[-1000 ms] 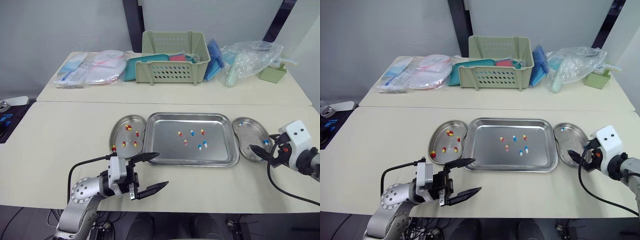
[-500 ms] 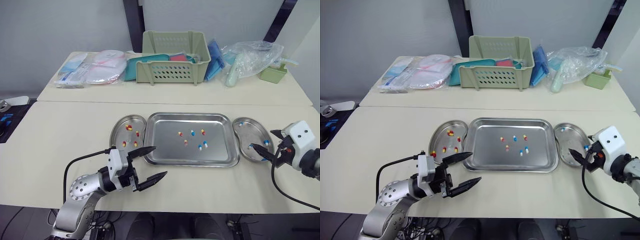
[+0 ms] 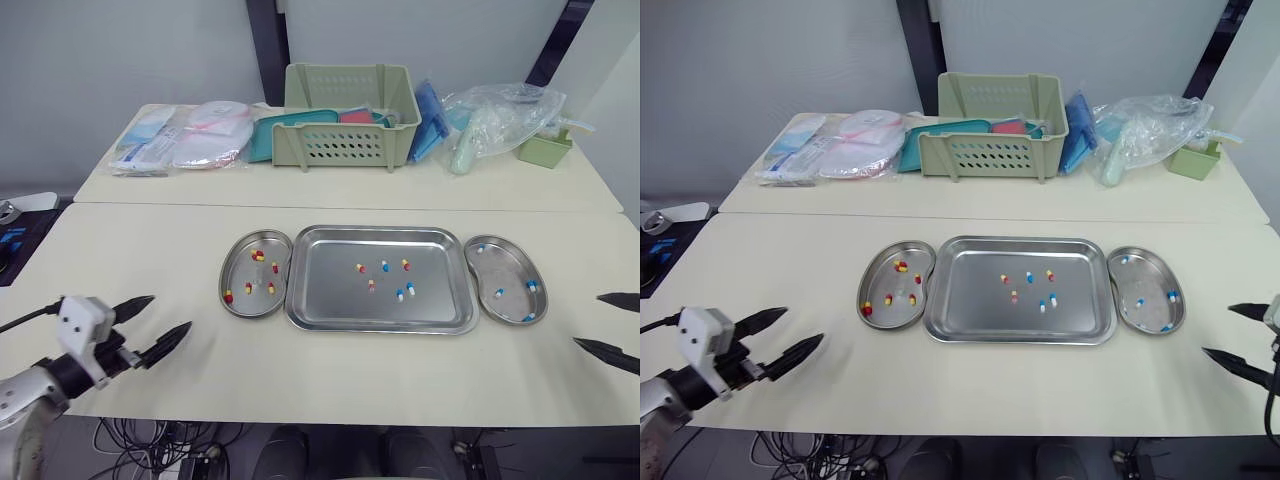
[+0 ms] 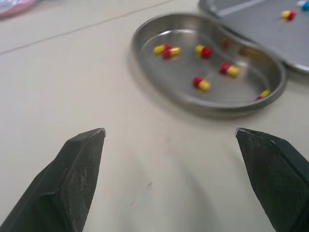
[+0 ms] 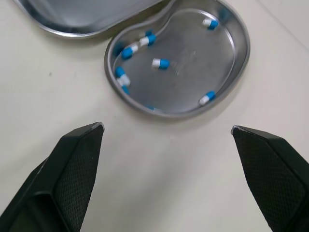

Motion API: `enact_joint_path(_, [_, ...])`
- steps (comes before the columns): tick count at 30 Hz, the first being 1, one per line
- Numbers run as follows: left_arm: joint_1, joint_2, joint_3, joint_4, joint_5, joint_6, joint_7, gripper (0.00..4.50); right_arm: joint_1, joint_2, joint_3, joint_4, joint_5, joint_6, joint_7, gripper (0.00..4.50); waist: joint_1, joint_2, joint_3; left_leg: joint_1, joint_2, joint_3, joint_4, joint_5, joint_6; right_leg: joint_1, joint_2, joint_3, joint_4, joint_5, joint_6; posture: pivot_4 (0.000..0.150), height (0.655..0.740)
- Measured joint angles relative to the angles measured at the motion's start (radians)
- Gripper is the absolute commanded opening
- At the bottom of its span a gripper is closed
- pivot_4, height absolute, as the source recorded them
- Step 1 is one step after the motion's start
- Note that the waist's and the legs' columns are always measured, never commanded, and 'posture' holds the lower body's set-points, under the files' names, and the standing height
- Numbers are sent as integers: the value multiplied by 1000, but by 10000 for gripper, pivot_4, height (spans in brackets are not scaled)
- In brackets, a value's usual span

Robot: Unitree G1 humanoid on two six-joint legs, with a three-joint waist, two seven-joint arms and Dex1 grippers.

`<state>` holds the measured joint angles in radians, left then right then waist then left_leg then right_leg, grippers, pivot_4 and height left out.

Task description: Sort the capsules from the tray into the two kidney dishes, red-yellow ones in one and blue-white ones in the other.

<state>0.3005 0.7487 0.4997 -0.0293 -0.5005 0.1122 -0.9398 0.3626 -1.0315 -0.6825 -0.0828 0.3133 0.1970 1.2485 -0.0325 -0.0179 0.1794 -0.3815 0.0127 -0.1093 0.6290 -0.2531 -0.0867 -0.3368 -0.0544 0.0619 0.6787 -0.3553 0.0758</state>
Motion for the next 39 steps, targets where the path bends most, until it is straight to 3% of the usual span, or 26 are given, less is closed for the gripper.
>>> enact_joint_path(8, [50, 11, 19, 177, 42, -76, -54, 45000, 90, 5, -15, 57, -21, -83, 47, 44732, 0, -1, 1, 0, 0, 0, 0, 0, 0, 0, 0, 0, 0, 0, 0, 1500, 7400])
enact_joint_path(25, [43, 4, 19, 195, 53, -103, -66, 45000, 134, 78, -28, 2, -17, -140, 18, 44732, 0, -2, 1, 0, 0, 0, 0, 0, 0, 0, 0, 0, 0, 0, 0, 1500, 7400])
enact_joint_path(30, [72, -16, 19, 166, 53, -102, -69, 45000, 119, 211, 13, -109, -4, -205, -53, 44732, 0, -2, 1, 0, 1, 0, -1, 0, 0, 0, 0, 0, 0, 0, 0, 1500, 7400])
enact_joint_path(39, [178, -58, 19, -43, 26, -39, -39, 45000, 121, 377, 207, -395, 55, -129, -212, 44732, 0, -3, 0, 0, 1, 0, 0, 0, 0, 0, 0, 0, 1, 0, 0, 1500, 7400])
